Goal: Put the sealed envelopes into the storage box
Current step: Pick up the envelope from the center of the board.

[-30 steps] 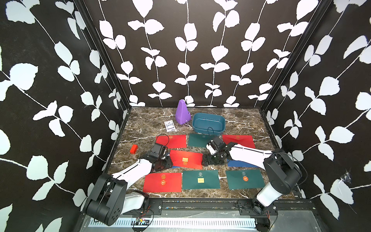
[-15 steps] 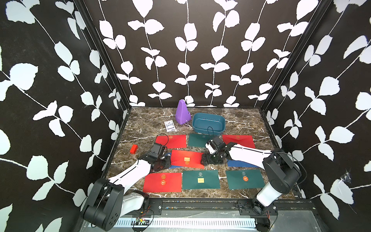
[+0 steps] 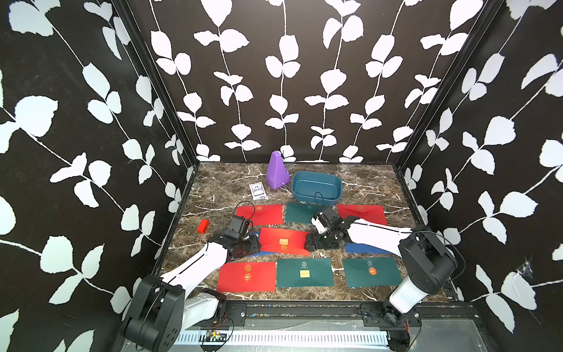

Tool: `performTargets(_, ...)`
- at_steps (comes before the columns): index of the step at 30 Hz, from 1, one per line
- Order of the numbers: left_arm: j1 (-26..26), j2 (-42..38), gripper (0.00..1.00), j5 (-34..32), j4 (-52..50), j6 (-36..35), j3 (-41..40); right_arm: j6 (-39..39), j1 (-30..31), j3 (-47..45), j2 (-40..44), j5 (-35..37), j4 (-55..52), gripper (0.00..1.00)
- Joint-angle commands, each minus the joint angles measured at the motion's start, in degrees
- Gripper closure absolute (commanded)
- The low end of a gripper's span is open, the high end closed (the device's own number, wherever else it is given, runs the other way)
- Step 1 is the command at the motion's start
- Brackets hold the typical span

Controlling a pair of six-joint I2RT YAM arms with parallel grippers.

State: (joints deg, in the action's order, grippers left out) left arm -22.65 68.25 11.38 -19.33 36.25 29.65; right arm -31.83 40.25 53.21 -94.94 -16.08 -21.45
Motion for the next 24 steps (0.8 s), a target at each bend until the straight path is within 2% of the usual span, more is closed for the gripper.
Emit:
performTargets(1,0.4,2.5,0.62,3.8,5.7,0.4,-1.9,0.8,0.3,-0.1,-1.6,1.0,-0.1,0.08)
performTargets(9,0.5,4.4,0.70,4.2,7.8,0.1,-1.7,0.0,0.3,0.4,-2.2,-0.2,1.1,0.09)
performTargets(18,0.5,0.9,0.71,2.2,3.0,-0.7,0.4,0.8,0.8,3.2,-0.9,2.1,-1.5,0.10)
performTargets(24,0.6,4.0,0.72,4.1,6.7,0.0,-0.6,3.0,0.9,8.1,-2.8,3.7,-4.0,0.12)
